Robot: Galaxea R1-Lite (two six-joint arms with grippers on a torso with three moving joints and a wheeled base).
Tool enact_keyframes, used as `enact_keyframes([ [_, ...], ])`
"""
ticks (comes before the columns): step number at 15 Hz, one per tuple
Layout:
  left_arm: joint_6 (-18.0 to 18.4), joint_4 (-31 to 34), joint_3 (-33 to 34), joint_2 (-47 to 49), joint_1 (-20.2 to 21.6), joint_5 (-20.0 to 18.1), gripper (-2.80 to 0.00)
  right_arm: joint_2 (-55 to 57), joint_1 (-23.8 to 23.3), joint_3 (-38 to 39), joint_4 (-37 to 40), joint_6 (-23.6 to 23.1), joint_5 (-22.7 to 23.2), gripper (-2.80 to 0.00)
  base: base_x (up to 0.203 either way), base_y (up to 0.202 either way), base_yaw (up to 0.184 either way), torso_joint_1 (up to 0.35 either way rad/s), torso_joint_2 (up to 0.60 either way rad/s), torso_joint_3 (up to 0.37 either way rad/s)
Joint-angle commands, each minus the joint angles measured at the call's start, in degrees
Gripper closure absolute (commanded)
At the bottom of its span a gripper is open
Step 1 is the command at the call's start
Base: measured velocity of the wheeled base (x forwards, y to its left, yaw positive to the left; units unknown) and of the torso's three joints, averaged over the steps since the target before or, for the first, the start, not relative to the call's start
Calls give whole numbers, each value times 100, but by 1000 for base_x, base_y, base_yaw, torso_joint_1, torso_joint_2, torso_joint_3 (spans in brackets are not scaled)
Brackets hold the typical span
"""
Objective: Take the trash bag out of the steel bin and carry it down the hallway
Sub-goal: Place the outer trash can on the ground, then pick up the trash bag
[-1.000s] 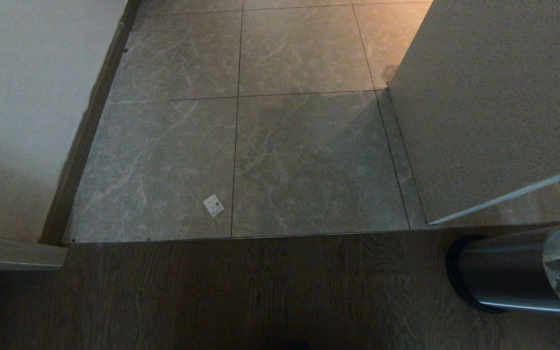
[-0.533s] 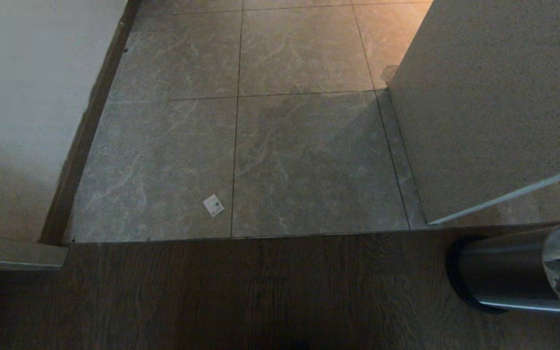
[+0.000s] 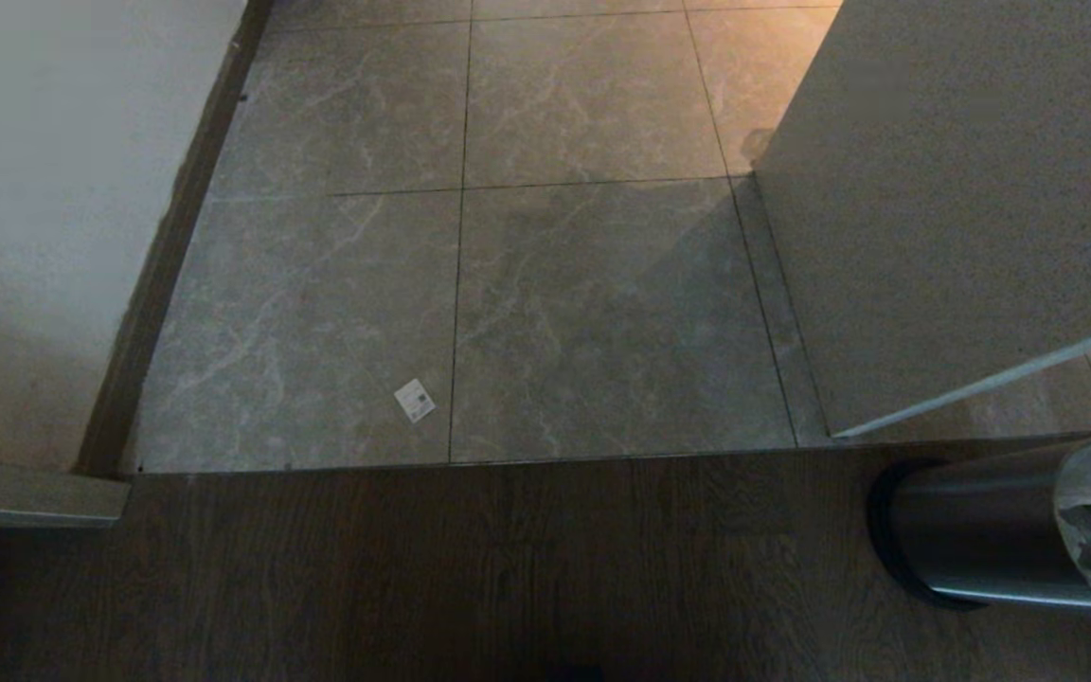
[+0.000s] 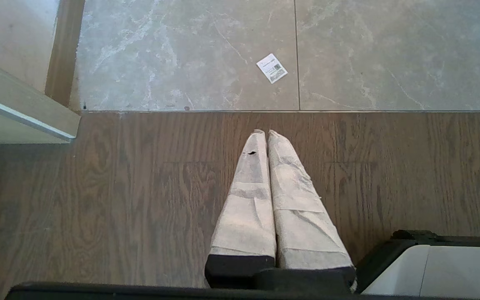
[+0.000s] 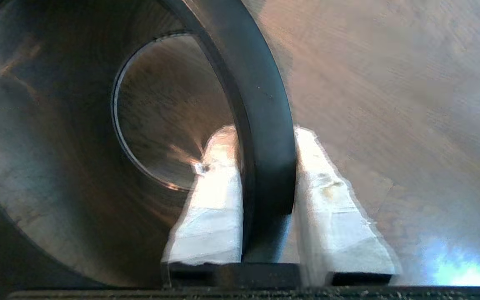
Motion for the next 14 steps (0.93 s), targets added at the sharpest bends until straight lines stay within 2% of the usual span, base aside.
enact_keyframes([
  [1, -10, 0, 0, 0, 0, 2, 0, -91, 6, 21, 82, 2, 32, -280, 0, 0, 0, 0, 0, 0],
  [5, -1, 0, 0, 0, 0, 2, 0, -752, -40, 66, 807, -123, 117, -280, 0, 0, 0, 0, 0, 0],
  [9, -1, 0, 0, 0, 0, 2, 0, -1294, -258, 178, 1281, -585, 344, -280, 0, 0, 0, 0, 0, 0],
  [12, -1, 0, 0, 0, 0, 2, 0, -1842, -414, 570, 1848, -1227, 525, -280, 0, 0, 0, 0, 0, 0],
  [13, -1, 0, 0, 0, 0, 2, 0, -2069, -417, 738, 1981, -1351, 541, -149, 0, 0, 0, 0, 0, 0],
  [14, -9, 0, 0, 0, 0, 2, 0, -2305, -404, 954, 2049, -1414, 546, 0, 0, 0, 0, 0, 0, 0],
])
